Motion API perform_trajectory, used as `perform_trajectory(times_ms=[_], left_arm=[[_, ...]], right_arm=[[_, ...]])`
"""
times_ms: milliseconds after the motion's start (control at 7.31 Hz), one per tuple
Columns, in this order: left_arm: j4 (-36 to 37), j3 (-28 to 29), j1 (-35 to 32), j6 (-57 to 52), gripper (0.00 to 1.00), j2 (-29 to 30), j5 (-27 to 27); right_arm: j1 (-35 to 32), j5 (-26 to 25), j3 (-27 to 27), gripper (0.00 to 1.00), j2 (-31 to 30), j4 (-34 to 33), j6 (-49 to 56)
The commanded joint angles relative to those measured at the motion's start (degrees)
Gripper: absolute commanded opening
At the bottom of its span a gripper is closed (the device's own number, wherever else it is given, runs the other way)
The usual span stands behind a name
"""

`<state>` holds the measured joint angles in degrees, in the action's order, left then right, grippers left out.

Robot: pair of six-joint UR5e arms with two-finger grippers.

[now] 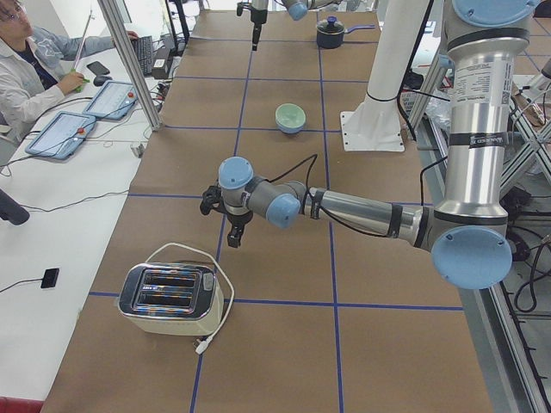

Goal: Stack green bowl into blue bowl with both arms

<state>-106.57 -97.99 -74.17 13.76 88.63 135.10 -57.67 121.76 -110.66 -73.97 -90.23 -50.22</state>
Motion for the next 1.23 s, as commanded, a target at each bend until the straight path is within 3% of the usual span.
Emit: perform_trajectory(times_ms=[0, 274, 411, 547, 821, 1095], left_arm=[[3.19, 1.39, -4.39, -5.92, 0.97, -2.4, 0.16], [3.56, 1.66, -5.28, -6.29, 0.97, -4.69, -0.1], [3.47, 1.66, -5.28, -6.29, 0.97, -5.65, -0.37], [3.56, 1.66, -6.24, -6.37, 0.97, -5.84, -0.28], [3.56, 2.36, -7.56, -7.94, 0.98, -6.01, 0.07], [3.56, 2.36, -7.56, -8.48, 0.98, -6.45, 0.07]], right_arm=[[-7.07, 1.19, 1.05, 1.0, -5.64, -5.65, 8.09], [-13.3, 6.43, 2.19, 1.0, -11.43, -6.1, 21.08], [-16.82, 10.74, 2.55, 1.0, -14.76, -5.84, 21.65], [-18.95, 10.78, 2.99, 1.0, -16.8, -5.83, 23.05], [-24.13, 11.74, 9.99, 1.0, -16.65, -5.83, 36.7], [-24.94, 14.12, 12.13, 1.0, -16.91, -5.66, 38.89]])
